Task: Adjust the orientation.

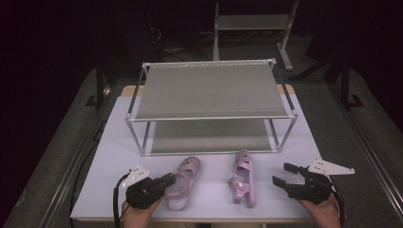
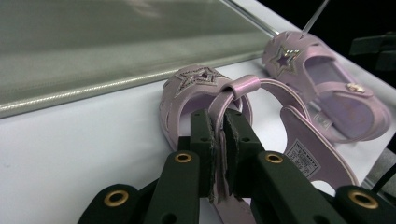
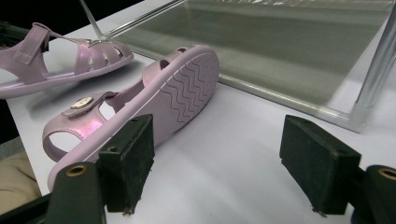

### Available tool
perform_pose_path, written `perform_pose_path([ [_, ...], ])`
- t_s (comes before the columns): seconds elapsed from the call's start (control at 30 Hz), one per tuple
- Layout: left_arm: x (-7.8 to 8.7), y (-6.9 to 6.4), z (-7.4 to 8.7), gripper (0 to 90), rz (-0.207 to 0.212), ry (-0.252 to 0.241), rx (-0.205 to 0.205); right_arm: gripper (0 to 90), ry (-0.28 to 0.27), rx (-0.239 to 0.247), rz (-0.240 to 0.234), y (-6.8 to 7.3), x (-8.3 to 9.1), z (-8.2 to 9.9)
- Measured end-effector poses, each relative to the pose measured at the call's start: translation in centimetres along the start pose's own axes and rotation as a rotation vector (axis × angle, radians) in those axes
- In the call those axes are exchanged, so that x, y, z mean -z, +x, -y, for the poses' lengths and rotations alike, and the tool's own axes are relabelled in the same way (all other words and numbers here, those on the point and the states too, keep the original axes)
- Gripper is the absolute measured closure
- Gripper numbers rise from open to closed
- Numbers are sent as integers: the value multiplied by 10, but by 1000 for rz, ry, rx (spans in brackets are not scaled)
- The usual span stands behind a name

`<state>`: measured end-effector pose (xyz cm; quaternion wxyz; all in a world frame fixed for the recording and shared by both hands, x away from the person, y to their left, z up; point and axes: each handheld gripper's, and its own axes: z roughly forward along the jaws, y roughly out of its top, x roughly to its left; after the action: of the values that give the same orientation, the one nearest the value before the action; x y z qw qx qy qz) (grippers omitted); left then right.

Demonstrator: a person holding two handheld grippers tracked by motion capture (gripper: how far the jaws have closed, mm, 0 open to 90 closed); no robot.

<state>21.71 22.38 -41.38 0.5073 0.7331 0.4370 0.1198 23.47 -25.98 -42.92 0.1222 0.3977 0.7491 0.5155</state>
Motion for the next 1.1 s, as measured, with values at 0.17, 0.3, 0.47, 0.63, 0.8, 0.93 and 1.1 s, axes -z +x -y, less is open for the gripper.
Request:
perform_pose_path([
  [0.17, 4, -1, -4, 834, -3, -57, 30, 259, -9, -7, 7, 0, 2, 0],
  [0.3, 4, -3, -7, 834, -13, -99, 45, 259, -10, -8, 8, 0, 2, 0],
  [0.47, 0, -3, -6, 833, -15, -149, 91, 259, -14, -7, 9, 1, 3, 0],
  [0.63, -7, -3, -5, 833, -26, -193, 126, 258, -16, -8, 8, 1, 3, 0],
  [0.8, -15, 0, -7, 833, -39, -223, 154, 259, -17, -8, 6, 2, 3, -1],
  [0.93, -21, 2, -9, 833, -56, -256, 165, 259, -18, -10, 4, 1, 3, 0],
  [1.1, -33, 5, -10, 832, -73, -286, 168, 259, -17, -10, 1, 1, 3, 0],
])
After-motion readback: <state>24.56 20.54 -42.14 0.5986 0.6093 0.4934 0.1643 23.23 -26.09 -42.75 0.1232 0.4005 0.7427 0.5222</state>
